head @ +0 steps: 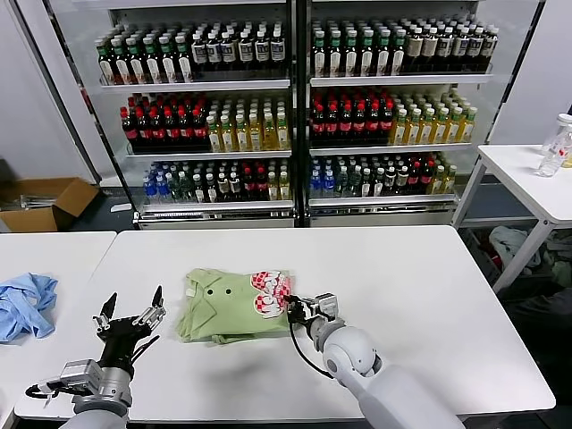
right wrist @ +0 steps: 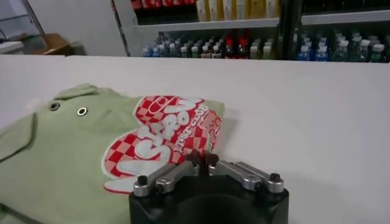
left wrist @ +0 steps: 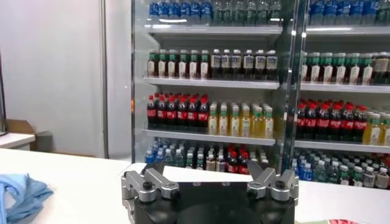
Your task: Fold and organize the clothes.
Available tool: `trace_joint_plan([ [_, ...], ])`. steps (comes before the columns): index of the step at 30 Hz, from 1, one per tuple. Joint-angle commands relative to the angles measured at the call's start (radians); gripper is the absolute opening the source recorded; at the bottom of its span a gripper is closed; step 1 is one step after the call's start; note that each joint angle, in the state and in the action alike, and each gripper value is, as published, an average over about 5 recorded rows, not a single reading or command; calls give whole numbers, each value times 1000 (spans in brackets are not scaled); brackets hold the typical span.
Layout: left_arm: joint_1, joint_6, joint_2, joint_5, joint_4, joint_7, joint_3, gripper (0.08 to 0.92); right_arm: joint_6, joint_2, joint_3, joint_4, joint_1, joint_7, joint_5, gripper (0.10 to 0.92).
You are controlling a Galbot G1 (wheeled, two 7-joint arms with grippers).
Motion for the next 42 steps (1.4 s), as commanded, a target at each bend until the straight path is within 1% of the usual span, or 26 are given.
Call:
trace_joint_plan([
  [1, 10, 7, 1, -6, -14, 0, 9, 823, -11, -180, 79, 44, -10, -15, 52, 124],
  [5, 9, 12, -2, -3, -23, 6, 26, 823, 0, -302, 145, 79, -26, -60, 34, 106],
  [9, 3, 17, -5, 2, -29, 14, 40, 823, 51, -365, 217, 99, -56, -124, -68, 106],
  [12, 5, 20, -12, 11, -41, 24, 48, 822, 162, -376, 278, 169, -129, -138, -161, 106],
  [14, 15, 19, -17, 21, -53, 32, 52, 822, 239, -370, 320, 244, -201, -118, -215, 108],
  [16, 29, 17, -23, 29, -68, 39, 54, 823, 298, -357, 368, 319, -282, -92, -252, 127],
  [20, 61, 13, -42, 44, -108, 53, 54, 823, 389, -330, 477, 460, -441, -53, -291, 224],
  [21, 69, 12, -47, 48, -118, 55, 54, 823, 405, -323, 506, 490, -478, -48, -302, 258],
  [25, 102, 11, -59, 51, -157, 71, 50, 823, 459, -292, 607, 571, -616, -43, -351, 371],
  [30, 129, 12, -56, 44, -191, 99, 42, 823, 470, -264, 663, 614, -707, -44, -353, 518],
  [39, 159, 15, -64, 45, -231, 127, 42, 823, 459, -254, 678, 661, -737, -38, -344, 770],
  [42, 167, 14, -66, 46, -238, 129, 40, 822, 457, -256, 679, 664, -736, -33, -343, 813],
])
